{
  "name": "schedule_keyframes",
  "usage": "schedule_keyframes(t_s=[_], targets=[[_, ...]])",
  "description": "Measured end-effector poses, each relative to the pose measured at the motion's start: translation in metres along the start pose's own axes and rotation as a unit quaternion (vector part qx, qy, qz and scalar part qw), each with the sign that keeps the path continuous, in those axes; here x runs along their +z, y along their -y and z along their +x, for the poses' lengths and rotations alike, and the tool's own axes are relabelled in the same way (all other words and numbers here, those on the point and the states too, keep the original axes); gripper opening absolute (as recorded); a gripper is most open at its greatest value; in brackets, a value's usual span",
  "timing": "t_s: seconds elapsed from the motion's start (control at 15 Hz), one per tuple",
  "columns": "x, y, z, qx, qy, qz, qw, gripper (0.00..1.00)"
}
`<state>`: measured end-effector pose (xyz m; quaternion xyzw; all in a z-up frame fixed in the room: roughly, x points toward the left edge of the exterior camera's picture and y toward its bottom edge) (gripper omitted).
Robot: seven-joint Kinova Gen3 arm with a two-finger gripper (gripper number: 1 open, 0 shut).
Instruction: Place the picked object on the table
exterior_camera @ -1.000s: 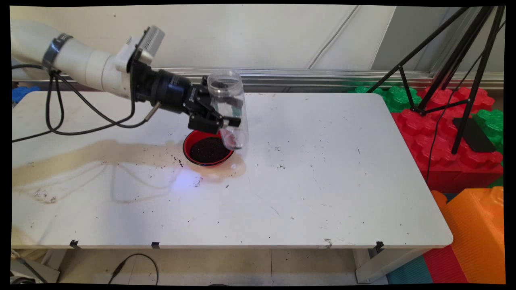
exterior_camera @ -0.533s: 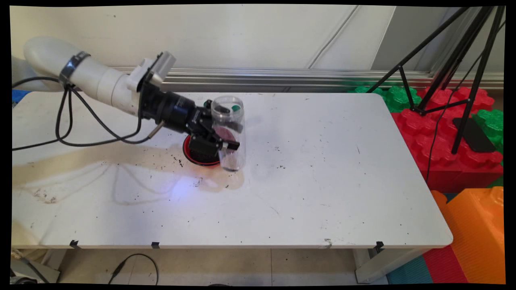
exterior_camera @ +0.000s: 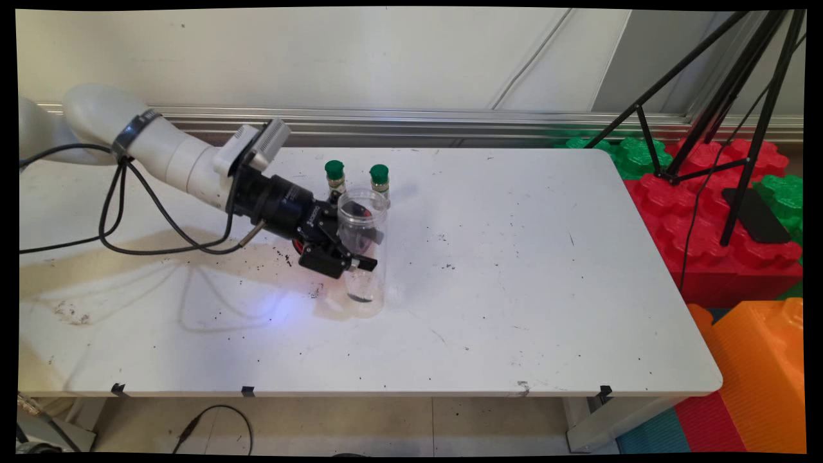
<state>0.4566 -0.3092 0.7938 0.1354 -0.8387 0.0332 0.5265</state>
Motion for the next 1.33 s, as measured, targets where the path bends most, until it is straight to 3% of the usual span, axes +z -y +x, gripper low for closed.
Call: schedule_keyframes(t_s=[1.13, 1.2, 1.33], targets=[[0.014, 0.003, -0.041, 0.029, 0.034, -0.014, 0.9989, 0.0], [0.014, 0.003, -0.042, 0.031, 0.035, -0.015, 0.9988, 1.0], [0.014, 0.002, -0.043, 0.033, 0.037, -0.016, 0.9986, 1.0]])
